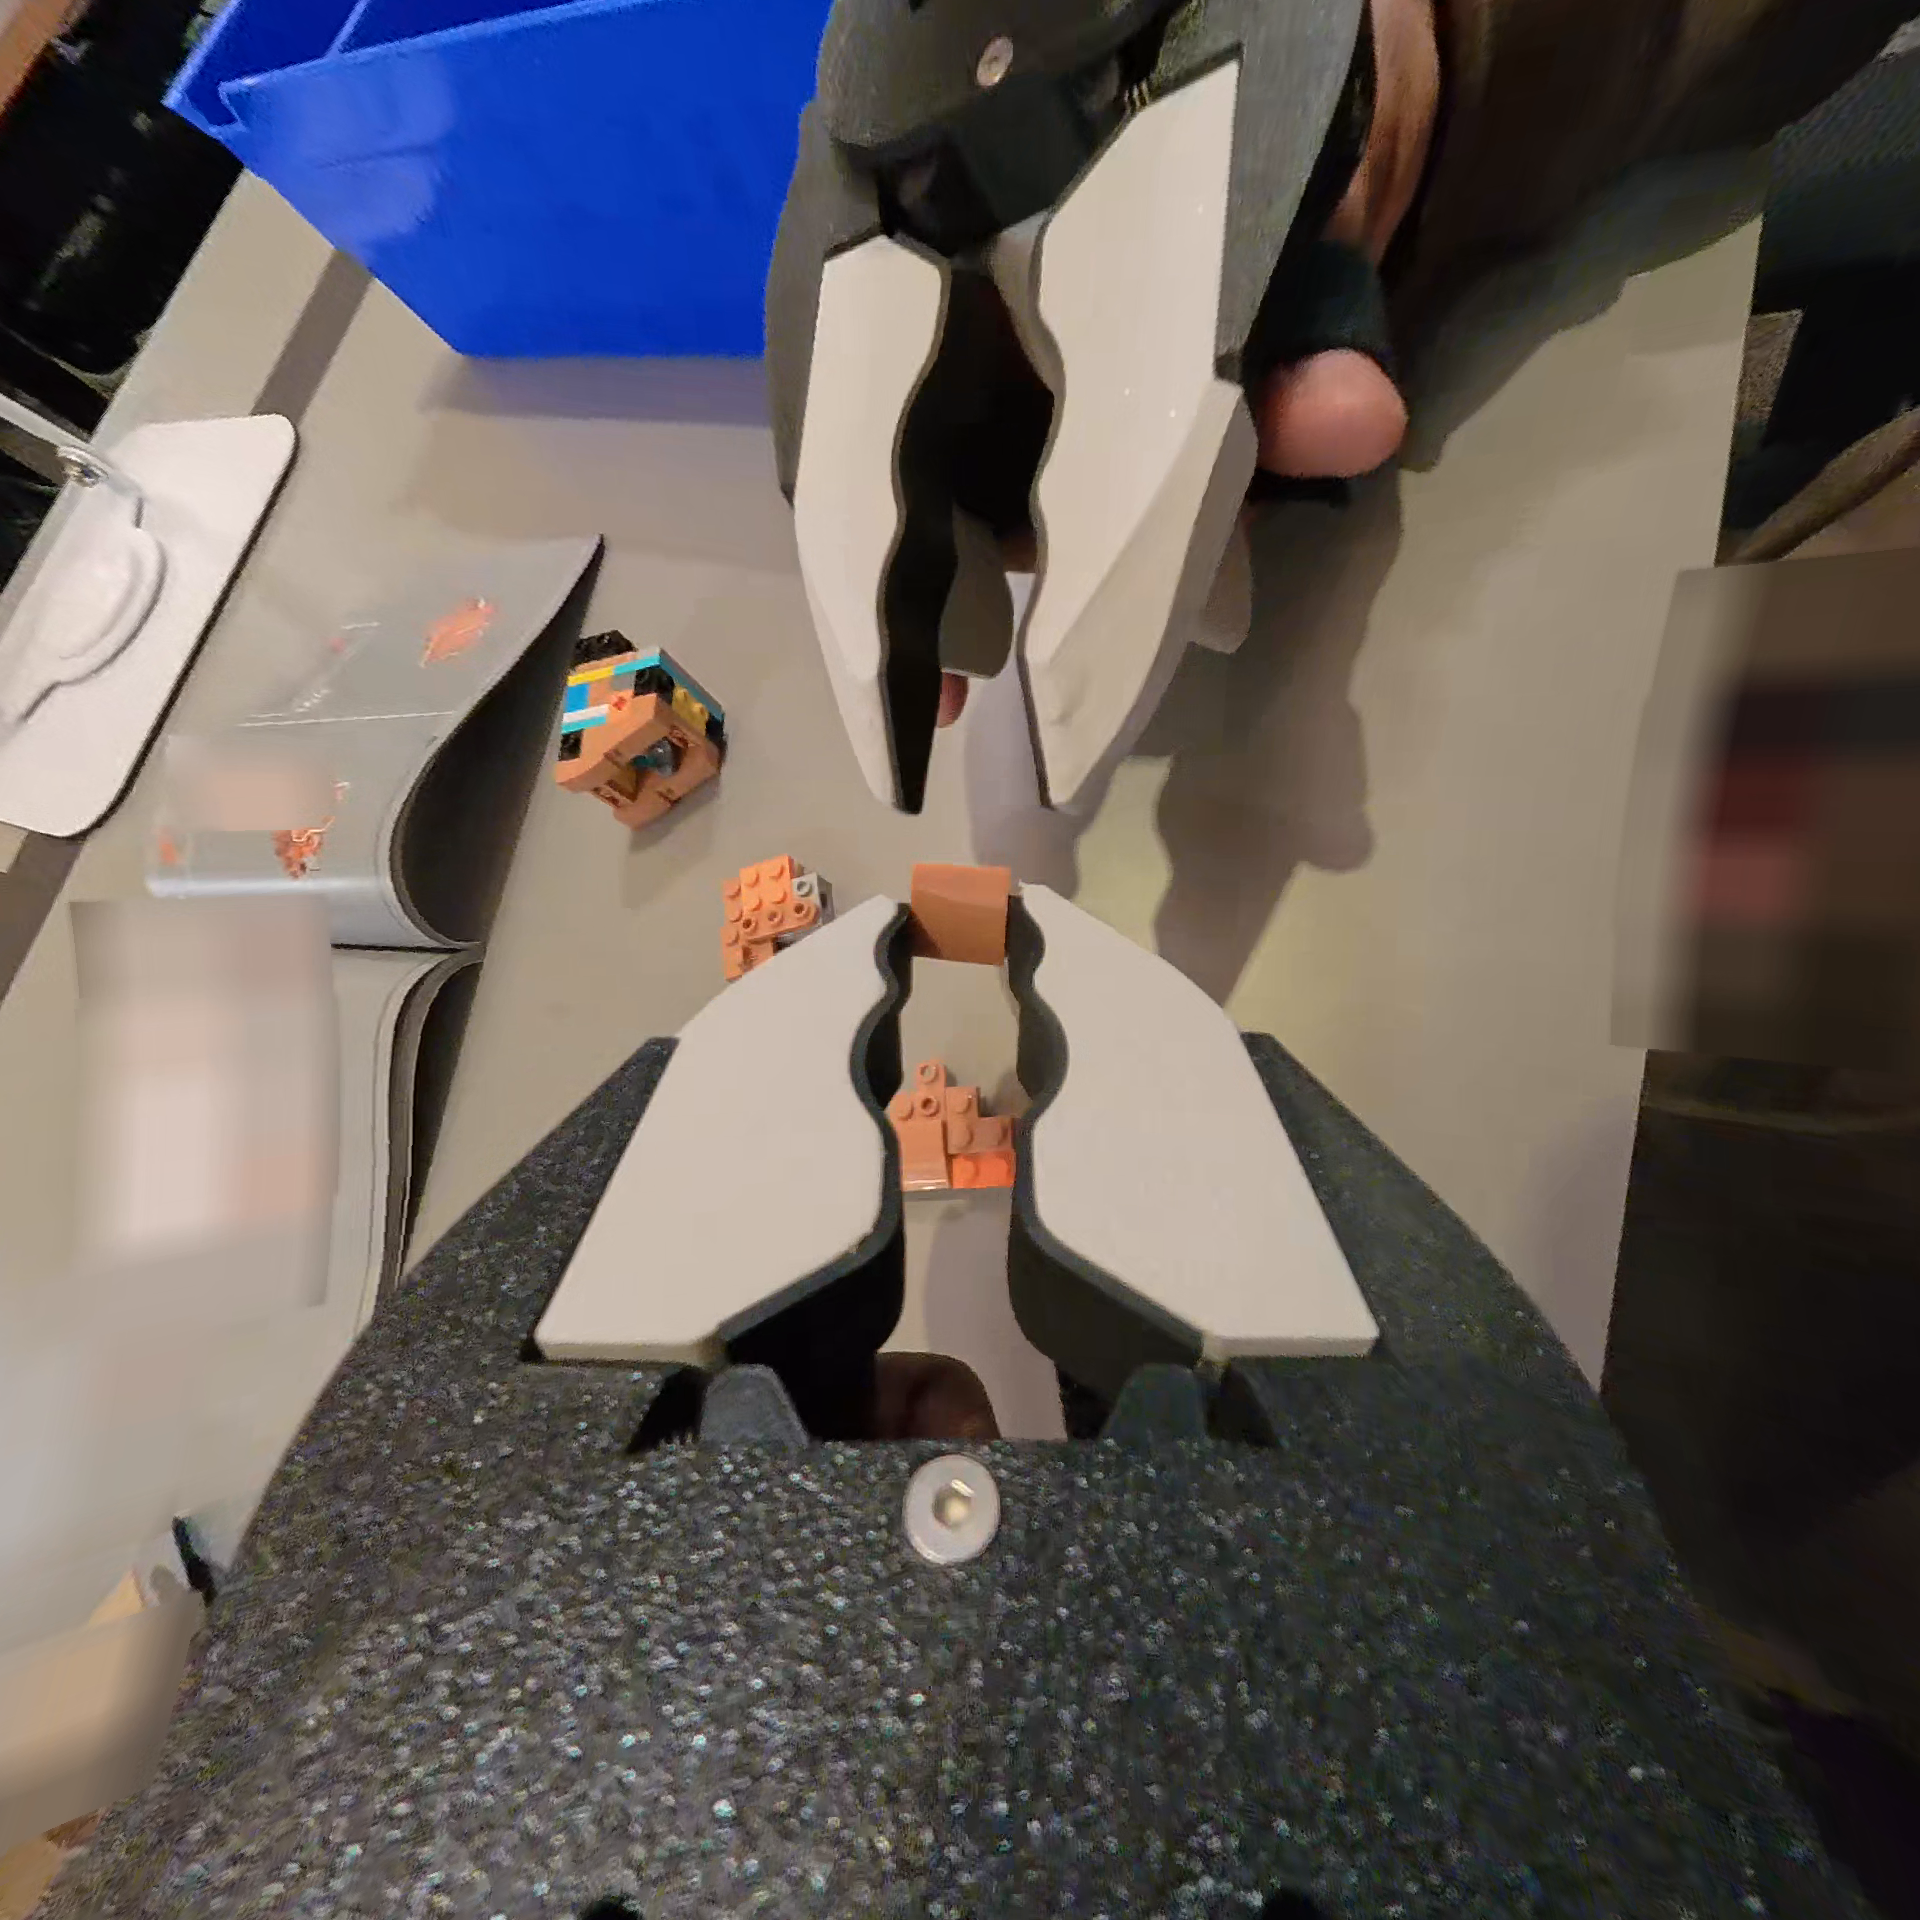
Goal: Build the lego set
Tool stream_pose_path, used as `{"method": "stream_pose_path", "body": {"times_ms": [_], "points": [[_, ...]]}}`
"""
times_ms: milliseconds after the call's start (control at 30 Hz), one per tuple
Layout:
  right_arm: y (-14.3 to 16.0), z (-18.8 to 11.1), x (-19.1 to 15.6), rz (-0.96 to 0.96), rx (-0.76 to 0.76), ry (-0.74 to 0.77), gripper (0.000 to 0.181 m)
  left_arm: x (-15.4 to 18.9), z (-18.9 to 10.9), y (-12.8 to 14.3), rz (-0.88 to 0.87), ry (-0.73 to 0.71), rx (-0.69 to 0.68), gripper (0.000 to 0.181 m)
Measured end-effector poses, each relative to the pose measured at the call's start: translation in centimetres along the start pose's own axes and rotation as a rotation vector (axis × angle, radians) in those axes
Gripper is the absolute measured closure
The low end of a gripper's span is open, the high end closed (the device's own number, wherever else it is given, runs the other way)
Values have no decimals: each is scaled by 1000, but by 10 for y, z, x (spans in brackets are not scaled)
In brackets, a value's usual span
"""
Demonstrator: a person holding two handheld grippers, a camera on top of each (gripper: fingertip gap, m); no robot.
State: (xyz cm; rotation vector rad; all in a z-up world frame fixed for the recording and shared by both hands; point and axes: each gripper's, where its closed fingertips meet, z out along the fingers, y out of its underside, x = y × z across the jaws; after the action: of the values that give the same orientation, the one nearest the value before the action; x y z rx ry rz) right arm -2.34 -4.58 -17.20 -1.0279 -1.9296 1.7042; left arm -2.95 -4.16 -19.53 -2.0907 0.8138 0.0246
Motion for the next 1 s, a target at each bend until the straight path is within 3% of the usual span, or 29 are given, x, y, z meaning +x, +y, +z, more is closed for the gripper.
{"method": "stream_pose_path", "body": {"times_ms": [1000], "points": [[21, 8, -10, -156, -111, 2, 166, 20, 7, 5, 6, 121, -71, 164]]}}
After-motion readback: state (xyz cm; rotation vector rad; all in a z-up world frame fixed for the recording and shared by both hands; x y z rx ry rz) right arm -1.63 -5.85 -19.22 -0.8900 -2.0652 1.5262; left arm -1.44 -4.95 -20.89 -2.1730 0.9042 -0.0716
